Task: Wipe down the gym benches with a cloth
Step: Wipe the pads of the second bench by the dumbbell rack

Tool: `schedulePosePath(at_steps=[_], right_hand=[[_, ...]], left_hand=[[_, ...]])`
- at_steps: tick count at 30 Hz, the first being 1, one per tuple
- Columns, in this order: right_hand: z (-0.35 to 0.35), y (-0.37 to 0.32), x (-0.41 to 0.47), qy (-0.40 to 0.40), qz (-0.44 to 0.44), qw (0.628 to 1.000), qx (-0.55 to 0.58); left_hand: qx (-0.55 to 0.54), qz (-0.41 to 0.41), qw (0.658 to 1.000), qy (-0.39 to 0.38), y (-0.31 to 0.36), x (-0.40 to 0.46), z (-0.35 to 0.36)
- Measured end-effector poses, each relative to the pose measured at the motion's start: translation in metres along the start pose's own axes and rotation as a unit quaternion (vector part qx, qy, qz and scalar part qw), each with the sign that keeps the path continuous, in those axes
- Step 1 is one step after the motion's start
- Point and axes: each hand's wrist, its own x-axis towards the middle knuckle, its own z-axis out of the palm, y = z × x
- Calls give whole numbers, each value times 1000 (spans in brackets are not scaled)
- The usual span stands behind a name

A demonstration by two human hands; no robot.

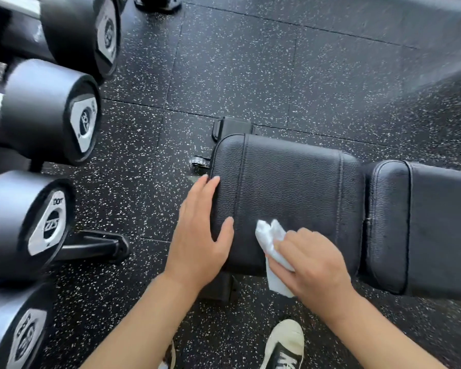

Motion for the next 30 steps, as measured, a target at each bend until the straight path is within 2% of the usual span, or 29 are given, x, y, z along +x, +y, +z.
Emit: schedulePosePath(at_steps=[2, 5, 7, 9, 11, 14, 16, 19, 24, 27, 30], right_hand=[[-8, 35, 12, 29, 61, 996, -54], [-14, 78, 48, 81, 247, 962, -89], [-9, 77, 65, 101, 286, 951, -67], [5, 54, 71, 112, 254, 958, -69], [20, 15, 65, 112, 182, 976, -53], [36, -38, 41, 81, 91, 993, 7], [35, -45, 20, 70, 68, 995, 20], [15, -12, -4, 77, 78, 994, 0], [-10, 65, 8, 110, 163, 977, -85], [0, 68, 60, 132, 218, 965, -67], [20, 38, 107, 129, 208, 969, -20]], left_hand=[[35, 20, 999, 4, 5, 15, 1], [78, 52, 995, 24, 12, 36, 6], [86, 54, 994, 52, 16, 43, 13], [78, 47, 992, 82, 16, 44, 19], [59, 39, 993, 95, 15, 44, 22], [57, 28, 993, 97, 12, 45, 22], [70, 37, 992, 100, 11, 45, 23], [70, 45, 991, 107, 10, 44, 24], [77, 46, 989, 122, 10, 43, 26], [85, 38, 988, 123, 11, 44, 27], [85, 30, 989, 117, 12, 44, 27]])
